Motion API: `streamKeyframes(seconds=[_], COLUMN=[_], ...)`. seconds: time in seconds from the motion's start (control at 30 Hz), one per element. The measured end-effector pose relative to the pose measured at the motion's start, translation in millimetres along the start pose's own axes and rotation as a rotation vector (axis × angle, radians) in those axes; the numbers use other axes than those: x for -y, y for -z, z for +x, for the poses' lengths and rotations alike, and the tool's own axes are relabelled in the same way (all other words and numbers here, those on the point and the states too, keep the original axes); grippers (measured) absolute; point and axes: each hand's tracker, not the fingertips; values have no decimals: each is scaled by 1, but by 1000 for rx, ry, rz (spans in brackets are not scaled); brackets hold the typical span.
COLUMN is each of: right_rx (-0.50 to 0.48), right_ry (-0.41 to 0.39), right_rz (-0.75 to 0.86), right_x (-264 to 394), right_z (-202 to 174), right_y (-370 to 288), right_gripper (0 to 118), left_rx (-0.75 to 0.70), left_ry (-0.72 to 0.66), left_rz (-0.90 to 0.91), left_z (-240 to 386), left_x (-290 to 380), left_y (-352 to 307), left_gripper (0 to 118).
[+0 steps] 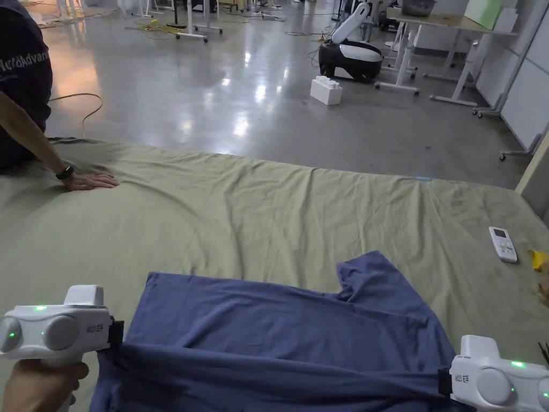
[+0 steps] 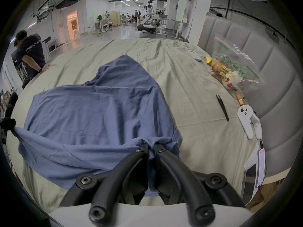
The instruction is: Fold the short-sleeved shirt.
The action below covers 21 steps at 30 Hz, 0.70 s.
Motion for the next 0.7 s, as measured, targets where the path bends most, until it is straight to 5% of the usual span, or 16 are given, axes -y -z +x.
streamKeyframes(seconds=[0.17,0.3,0.37,0.43,0.47,0.7], right_rx=[-9,13,-29,-38,-45,-57], right_ry=[-37,-57,-43,-56,-65,-9], right_rz=[-2,55,156,259,313,669], right_x=[6,13,16,18,20,37], right_z=[0,-2,-4,-11,-14,-51], right_y=[19,6,-11,-40,-52,-121], right_gripper=[10,47,57,73,77,85], left_rx=[-3,7,19,17,23,76], left_ry=[8,18,18,42,58,120], left_rz=[-14,-9,1,31,67,424], left_z=[3,6,8,15,18,57], left_x=[0,3,4,6,8,30], left_y=[11,11,6,-3,-10,-83], left_gripper=[4,5,19,60,69,68])
